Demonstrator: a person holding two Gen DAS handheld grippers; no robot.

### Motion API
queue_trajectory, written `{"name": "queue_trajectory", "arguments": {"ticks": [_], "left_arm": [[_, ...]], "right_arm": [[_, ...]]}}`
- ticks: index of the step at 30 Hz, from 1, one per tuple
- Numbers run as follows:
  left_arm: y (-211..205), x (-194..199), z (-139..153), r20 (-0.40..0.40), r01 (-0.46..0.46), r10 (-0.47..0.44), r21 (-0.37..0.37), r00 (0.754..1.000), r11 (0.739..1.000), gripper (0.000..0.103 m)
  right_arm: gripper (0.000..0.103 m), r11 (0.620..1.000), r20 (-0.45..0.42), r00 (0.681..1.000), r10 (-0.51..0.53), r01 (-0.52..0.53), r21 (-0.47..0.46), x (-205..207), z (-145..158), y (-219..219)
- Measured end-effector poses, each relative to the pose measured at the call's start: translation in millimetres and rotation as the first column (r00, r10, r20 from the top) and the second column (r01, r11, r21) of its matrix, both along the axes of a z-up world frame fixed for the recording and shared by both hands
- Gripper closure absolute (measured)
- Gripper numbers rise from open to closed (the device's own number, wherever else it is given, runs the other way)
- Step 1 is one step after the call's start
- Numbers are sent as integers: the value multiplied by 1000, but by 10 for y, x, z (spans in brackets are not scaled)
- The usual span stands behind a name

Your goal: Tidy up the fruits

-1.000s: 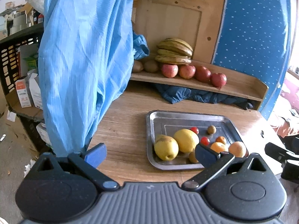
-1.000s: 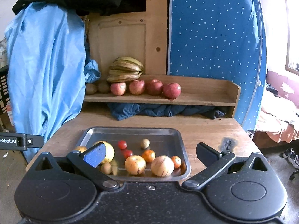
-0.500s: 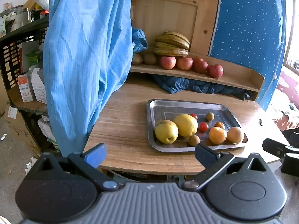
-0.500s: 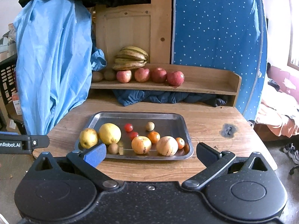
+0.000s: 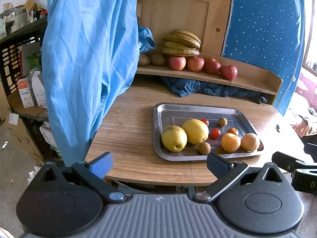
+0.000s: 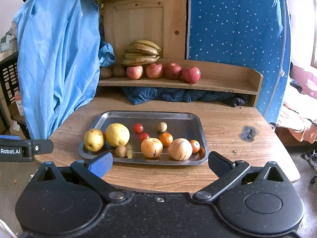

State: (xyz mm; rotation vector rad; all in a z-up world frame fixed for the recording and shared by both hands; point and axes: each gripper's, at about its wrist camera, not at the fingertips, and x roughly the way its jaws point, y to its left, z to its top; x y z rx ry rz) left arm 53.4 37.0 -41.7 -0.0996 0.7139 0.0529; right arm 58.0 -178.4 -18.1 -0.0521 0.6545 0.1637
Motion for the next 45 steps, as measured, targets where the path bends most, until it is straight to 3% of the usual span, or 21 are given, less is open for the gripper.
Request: {"name": "queue_trajectory", "arguments": {"ticks": [45], "left_arm": [[-143, 177, -82, -30, 61, -61, 3, 998, 998, 0]], "right_arm": [[1, 998, -32, 998, -61, 61, -6, 26, -81, -137]]}}
